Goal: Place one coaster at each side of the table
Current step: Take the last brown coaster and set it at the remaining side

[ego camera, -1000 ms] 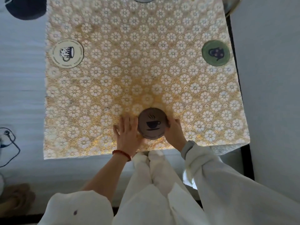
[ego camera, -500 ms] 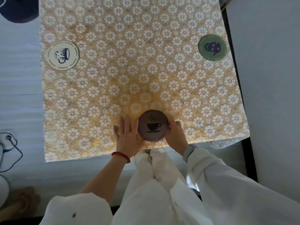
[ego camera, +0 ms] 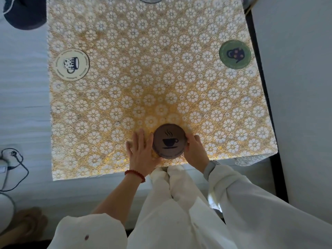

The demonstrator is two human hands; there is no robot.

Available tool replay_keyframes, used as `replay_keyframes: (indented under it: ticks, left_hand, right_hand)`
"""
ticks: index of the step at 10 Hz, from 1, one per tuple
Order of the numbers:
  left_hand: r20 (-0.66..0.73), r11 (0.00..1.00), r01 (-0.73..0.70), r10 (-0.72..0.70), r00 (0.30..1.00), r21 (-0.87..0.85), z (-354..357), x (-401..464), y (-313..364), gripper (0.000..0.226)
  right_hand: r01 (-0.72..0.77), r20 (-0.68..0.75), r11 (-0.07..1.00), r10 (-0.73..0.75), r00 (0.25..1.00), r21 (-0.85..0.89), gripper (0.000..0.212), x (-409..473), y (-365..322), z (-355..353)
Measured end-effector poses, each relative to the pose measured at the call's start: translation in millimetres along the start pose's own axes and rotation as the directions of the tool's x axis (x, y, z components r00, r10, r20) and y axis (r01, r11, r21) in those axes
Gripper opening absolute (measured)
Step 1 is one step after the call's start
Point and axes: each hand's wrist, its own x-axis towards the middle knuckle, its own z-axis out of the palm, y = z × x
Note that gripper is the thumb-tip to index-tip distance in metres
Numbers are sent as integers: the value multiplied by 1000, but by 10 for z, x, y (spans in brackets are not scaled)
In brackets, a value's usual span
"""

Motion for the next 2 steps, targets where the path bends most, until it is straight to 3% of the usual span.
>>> replay_keyframes:
  ticks: [2]
  left_hand:
    - [4,999,22,-22,1000,-30,23,-6,-29,93]
  right_hand:
    - [69,-103,994,-60,993,81,37,56,-85,-286]
